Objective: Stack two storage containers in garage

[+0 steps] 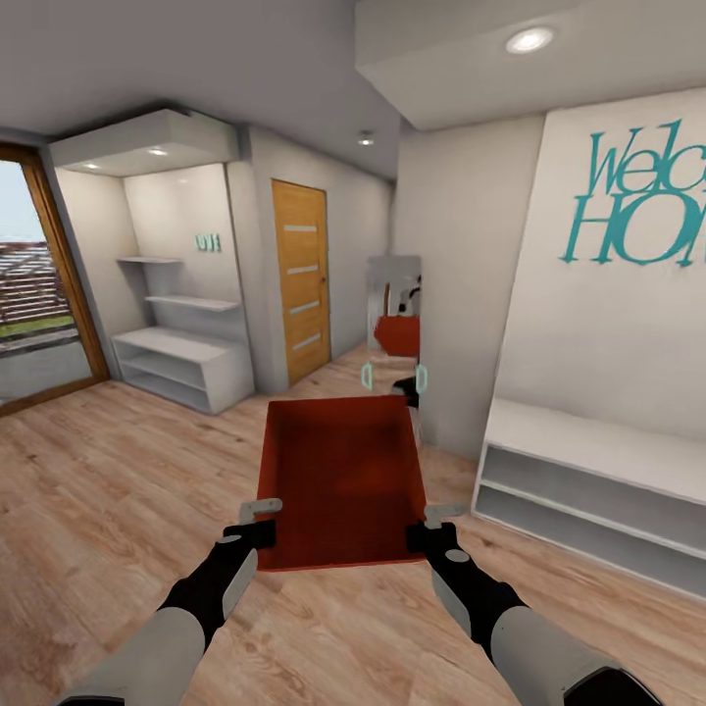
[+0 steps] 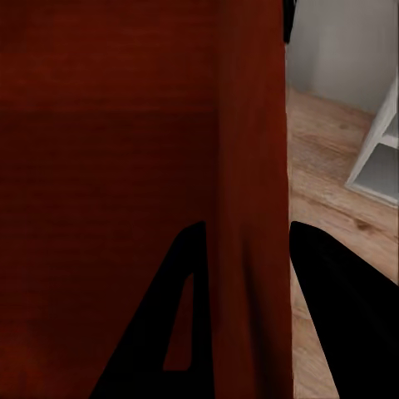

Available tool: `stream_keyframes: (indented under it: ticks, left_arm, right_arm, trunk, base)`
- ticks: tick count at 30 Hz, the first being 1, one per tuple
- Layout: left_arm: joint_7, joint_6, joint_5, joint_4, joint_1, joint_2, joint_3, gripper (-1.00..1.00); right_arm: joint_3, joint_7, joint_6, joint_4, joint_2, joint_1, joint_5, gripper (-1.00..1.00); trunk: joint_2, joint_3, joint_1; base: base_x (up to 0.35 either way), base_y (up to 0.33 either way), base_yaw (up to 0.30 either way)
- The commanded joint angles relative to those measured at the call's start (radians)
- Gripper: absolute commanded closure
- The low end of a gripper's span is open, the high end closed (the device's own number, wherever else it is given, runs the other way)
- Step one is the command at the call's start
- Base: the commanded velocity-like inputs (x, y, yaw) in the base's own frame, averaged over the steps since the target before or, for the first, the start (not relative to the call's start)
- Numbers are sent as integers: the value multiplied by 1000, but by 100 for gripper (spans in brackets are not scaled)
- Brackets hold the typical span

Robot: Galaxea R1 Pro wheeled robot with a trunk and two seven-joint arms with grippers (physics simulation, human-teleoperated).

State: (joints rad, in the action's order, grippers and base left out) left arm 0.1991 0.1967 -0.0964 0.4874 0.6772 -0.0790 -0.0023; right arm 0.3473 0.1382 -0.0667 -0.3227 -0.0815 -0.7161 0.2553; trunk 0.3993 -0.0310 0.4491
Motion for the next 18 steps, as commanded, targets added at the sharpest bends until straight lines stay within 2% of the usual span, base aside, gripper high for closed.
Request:
stream_keyframes:
  ticks: [1, 10, 18]
  left_arm:
    - [10, 7, 15, 5, 1, 2, 18, 100]
    - [10, 7, 15, 5, 1, 2, 19, 100]
    - [10, 7, 15, 5, 1, 2, 18, 100]
  right_arm:
    - [4, 7, -5, 28, 5, 0, 13, 100]
    - [4, 7, -5, 28, 5, 0, 13, 100]
    - [4, 6, -5, 28, 5, 0, 13, 100]
  trunk:
    - [1, 0, 1]
    - [1, 0, 1]
    - [1, 0, 1]
  base:
    - [322, 0, 271]
    - [322, 0, 263]
    - [322, 0, 26]
